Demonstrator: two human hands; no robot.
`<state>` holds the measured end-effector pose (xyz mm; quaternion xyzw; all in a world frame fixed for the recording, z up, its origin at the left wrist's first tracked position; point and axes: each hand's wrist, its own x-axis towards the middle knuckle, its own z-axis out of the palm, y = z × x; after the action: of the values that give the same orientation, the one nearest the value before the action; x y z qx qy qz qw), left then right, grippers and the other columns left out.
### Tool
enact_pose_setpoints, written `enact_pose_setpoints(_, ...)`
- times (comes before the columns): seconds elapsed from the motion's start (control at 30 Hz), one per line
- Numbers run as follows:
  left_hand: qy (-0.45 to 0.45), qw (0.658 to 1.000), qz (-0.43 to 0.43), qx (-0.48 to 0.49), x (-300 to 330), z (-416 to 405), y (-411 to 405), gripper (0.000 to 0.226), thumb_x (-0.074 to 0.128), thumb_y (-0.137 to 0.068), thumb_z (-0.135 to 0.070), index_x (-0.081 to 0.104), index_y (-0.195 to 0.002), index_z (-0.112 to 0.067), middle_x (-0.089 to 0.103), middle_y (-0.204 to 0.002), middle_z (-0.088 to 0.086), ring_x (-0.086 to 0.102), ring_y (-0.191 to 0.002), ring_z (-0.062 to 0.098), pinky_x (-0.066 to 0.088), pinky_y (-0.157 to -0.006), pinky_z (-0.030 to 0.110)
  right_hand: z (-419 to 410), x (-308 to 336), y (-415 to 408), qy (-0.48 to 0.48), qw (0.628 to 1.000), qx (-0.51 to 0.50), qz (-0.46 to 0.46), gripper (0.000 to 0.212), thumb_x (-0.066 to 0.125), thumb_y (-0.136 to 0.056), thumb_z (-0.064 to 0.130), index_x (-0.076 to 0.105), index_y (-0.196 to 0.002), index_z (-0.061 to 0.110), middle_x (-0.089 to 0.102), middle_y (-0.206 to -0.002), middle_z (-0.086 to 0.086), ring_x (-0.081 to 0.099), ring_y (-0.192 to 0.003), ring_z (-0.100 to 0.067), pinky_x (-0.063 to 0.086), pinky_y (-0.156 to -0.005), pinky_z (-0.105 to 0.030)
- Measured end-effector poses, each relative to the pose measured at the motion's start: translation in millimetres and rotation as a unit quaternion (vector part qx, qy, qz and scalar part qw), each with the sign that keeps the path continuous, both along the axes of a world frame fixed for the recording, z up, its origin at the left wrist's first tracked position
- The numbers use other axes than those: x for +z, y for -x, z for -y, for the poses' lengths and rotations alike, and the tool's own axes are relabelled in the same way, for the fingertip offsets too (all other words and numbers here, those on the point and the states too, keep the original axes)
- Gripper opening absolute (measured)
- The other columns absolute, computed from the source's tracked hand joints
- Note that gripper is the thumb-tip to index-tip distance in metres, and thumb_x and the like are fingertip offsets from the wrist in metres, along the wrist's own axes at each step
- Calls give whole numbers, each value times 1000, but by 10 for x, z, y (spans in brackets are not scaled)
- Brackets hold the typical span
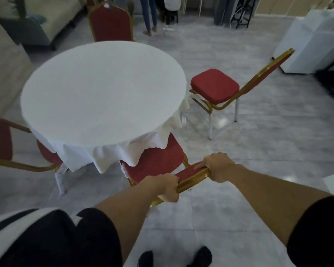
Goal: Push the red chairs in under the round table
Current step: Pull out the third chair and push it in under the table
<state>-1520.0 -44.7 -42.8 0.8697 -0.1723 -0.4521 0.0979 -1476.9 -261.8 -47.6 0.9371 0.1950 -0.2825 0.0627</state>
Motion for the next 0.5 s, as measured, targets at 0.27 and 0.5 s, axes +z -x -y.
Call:
enact_pose_setpoints(0.27,-58,995,-25,72,-31,442,-154,76,63,-89,-27,32,-158,-26,55,-123,4,59,-113,30,52,-98,46,331,79,-305,-9,996,91,-16,46,55,-94,8,70,-117,45,61,-85,12,61,-88,-19,33,-80,-34)
enact_pose_setpoints(0.5,-85,979,-117,140,126,722,-539,144,77,-42,-92,26,-163,-33,40,-163,1,46,-142,32,43,-114,52,666,165,-832,-73,981,81,-159,100,92,-59,64,54,-147,34,60,-143,6,58,-128,-24,50,-104,-44)
